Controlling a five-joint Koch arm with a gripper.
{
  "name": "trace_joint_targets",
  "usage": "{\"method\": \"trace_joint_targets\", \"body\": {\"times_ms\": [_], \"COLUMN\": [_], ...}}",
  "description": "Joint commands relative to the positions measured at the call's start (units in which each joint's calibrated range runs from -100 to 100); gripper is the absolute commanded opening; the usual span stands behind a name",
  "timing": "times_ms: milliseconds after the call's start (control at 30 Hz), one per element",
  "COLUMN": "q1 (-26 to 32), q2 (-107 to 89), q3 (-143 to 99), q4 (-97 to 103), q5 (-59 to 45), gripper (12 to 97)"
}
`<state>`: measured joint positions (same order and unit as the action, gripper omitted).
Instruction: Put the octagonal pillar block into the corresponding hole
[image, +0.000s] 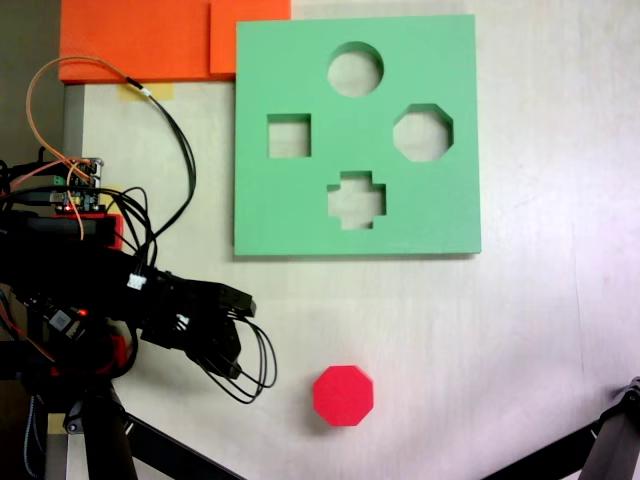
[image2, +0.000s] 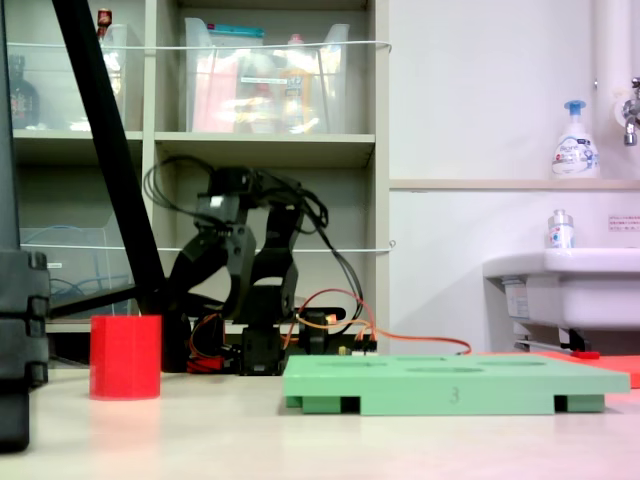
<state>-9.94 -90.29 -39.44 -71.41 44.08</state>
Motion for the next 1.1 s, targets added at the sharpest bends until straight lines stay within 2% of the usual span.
{"method": "trace_joint_targets", "body": {"times_ms": [0, 167, 233, 600, 1067], "q1": [-0.2, -1.17, -1.22, -1.17, -1.17], "q2": [7.61, 22.97, 28.42, 53.14, 83.3], "q3": [11.23, 27.98, 31.57, 44.73, 62.27], "q4": [-9.23, -16.16, -16.26, -16.55, -16.55], "q5": [-0.15, -0.73, -1.22, -1.51, -2.44], "gripper": [44.4, 44.0, 52.1, 82.6, 83.2]}}
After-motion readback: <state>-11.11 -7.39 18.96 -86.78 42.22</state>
